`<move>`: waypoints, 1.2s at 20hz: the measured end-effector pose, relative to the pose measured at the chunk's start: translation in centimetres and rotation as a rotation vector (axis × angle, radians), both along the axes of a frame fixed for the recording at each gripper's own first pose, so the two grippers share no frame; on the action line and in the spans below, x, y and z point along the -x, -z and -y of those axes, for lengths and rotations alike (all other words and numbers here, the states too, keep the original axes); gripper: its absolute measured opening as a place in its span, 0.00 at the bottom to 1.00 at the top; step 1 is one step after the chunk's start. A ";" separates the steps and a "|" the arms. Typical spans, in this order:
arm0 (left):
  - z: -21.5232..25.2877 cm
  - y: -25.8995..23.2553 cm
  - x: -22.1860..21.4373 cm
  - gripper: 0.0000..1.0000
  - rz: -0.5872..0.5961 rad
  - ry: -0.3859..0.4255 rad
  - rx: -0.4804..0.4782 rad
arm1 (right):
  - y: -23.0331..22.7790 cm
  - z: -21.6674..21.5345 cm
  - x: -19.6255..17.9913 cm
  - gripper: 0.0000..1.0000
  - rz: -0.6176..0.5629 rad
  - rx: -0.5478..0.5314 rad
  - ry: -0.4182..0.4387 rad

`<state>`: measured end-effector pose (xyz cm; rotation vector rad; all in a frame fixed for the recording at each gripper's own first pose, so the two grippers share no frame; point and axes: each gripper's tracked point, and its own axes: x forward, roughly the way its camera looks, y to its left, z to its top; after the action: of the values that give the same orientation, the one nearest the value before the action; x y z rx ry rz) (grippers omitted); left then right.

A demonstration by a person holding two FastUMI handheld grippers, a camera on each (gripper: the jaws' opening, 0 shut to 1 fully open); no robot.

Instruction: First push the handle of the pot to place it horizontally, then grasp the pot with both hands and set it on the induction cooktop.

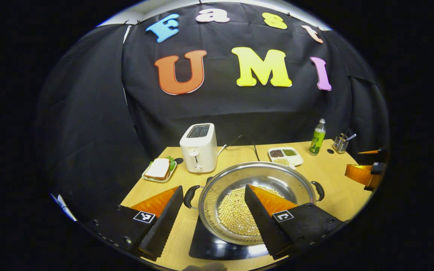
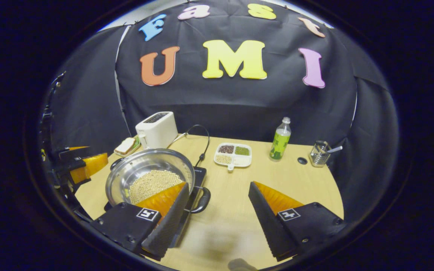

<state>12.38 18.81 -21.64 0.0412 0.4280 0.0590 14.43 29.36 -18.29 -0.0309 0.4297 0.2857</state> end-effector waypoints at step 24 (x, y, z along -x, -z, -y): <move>24.5 -25.5 22.5 0.96 0.444 0.042 0.060 | -20.9 32.7 21.4 0.99 0.487 -0.089 0.156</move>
<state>-10.11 -5.71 3.90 -0.0223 -0.0151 0.0128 -7.02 -3.39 2.65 0.0199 -0.0646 0.1349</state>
